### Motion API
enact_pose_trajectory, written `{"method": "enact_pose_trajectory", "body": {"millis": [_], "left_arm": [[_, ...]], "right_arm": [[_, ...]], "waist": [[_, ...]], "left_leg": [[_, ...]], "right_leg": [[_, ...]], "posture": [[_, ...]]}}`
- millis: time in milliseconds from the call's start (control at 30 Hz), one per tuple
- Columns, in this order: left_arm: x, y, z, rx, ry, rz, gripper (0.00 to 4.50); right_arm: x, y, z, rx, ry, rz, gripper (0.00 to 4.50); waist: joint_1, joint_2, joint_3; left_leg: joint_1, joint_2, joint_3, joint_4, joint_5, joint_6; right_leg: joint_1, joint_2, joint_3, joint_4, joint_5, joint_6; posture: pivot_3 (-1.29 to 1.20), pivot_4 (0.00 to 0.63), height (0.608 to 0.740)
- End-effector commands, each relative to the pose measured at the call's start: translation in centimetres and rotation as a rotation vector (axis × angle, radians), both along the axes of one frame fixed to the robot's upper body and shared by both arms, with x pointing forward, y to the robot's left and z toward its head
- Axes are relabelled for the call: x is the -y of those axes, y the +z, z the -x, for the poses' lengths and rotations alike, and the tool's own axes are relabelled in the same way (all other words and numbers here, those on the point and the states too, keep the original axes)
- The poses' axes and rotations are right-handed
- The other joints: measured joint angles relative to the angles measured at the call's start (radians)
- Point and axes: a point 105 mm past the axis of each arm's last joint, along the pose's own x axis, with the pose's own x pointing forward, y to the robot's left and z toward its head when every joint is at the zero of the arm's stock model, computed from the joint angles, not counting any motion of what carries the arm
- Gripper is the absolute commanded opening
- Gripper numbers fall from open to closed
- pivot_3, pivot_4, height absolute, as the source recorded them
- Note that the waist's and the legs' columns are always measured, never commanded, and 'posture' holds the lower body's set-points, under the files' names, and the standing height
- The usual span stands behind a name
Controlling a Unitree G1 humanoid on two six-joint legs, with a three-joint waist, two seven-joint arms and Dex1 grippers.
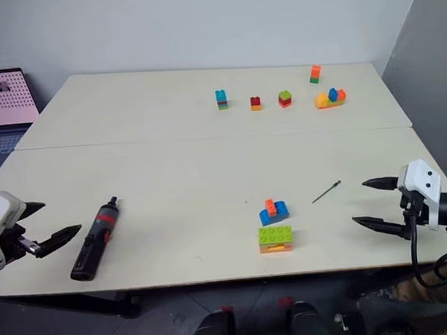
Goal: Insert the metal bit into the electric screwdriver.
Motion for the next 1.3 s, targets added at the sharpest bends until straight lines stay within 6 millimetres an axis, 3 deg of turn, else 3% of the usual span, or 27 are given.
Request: {"method": "enact_pose_trajectory", "body": {"millis": [33, 333, 467, 600, 733, 833, 967, 1067, 1300], "left_arm": [[0.0, 1.5, 0.1, 0.047, -0.004, -0.011, 4.50], [-0.3, 1.5, 0.2, 0.060, -0.009, -0.033, 4.50], [0.6, 2.0, -0.3, 0.093, -0.073, -0.079, 4.50], [4.0, 3.2, -1.4, 0.111, -0.233, -0.103, 4.50], [10.1, 3.5, -1.5, 0.103, -0.482, -0.035, 4.50], [13.7, 2.6, -0.6, 0.054, -0.650, -0.015, 4.50], [19.1, 0.5, 1.9, -0.041, -0.932, 0.027, 4.50], [20.9, -0.7, 2.9, -0.068, -1.040, 0.045, 4.50], [21.6, -1.4, 3.2, -0.066, -1.065, 0.056, 4.50]], "right_arm": [[-0.2, 1.4, 0.0, 0.054, 0.013, -0.010, 4.49], [-0.6, 1.3, -0.1, 0.054, 0.031, -0.014, 4.49], [-1.4, 1.4, 0.0, 0.058, 0.062, -0.025, 4.49], [-2.7, 1.9, 0.2, 0.068, 0.100, -0.038, 4.49], [-4.8, 2.4, 1.2, 0.051, 0.175, -0.038, 4.49], [-6.3, 2.0, 2.0, 0.013, 0.231, -0.029, 4.49], [-8.8, 0.3, 2.1, -0.052, 0.300, 0.005, 4.49], [-10.4, -1.2, 1.6, -0.106, 0.334, 0.009, 4.49], [-11.7, -3.1, 0.9, -0.160, 0.361, 0.003, 4.49]], "waist": [[0.000, 0.000, 0.000], [0.000, 0.000, 0.000], [0.000, 0.000, 0.000], [0.003, 0.000, 0.000], [0.003, 0.000, 0.000], [0.003, 0.000, 0.000], [-0.003, 0.000, 0.000], [-0.006, 0.000, 0.000], [0.000, 0.000, 0.000]], "left_leg": [[0.000, 0.000, 0.000, 0.000, 0.000, 0.000], [0.000, 0.000, 0.000, 0.000, 0.000, 0.000], [0.000, 0.000, 0.000, 0.000, 0.000, 0.000], [0.000, 0.000, 0.000, 0.000, 0.000, 0.000], [0.000, 0.000, 0.000, 0.001, 0.000, 0.000], [0.000, 0.000, 0.001, 0.000, 0.000, 0.000], [0.000, 0.000, 0.001, 0.000, 0.000, 0.000], [0.001, 0.001, 0.002, 0.002, 0.000, 0.000], [0.001, 0.001, 0.002, 0.004, 0.000, 0.000]], "right_leg": [[0.000, 0.000, 0.000, 0.000, 0.000, 0.000], [0.000, 0.000, 0.000, 0.000, 0.000, 0.000], [0.000, 0.000, 0.000, 0.000, 0.000, 0.000], [0.000, 0.000, 0.000, 0.001, 0.000, 0.000], [0.000, 0.000, 0.001, 0.001, 0.000, 0.000], [0.000, 0.000, 0.001, 0.001, 0.000, 0.000], [0.000, 0.001, 0.002, 0.001, 0.000, 0.001], [0.000, 0.003, 0.003, 0.002, 0.001, 0.001], [0.000, 0.003, 0.003, 0.005, 0.001, 0.001]], "posture": [[0.00, 0.150, 0.740], [0.00, 0.150, 0.740], [0.00, 0.150, 0.740], [0.00, 0.150, 0.740], [0.00, 0.150, 0.740], [0.00, 0.150, 0.740], [0.00, 0.150, 0.740], [0.00, 0.150, 0.740], [0.00, 0.150, 0.740]]}}
